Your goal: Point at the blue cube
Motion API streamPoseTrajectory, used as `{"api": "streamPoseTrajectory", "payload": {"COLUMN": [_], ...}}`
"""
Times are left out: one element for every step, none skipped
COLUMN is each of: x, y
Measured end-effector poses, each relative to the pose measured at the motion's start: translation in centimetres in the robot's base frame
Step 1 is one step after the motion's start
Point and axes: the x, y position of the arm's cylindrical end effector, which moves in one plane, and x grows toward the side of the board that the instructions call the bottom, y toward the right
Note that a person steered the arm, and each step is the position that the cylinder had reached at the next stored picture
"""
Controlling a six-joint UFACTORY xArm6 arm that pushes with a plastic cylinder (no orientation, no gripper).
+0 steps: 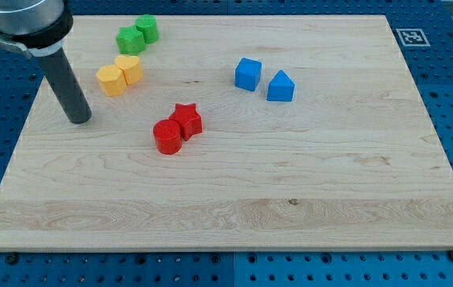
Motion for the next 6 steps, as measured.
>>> {"api": "streamPoseTrajectory", "payload": {"x": [0.0, 0.0, -0.5, -1.7, -4.4, -6.7], "y": [0.3, 3.3, 7.7, 12.3, 16.9, 19.7]}}
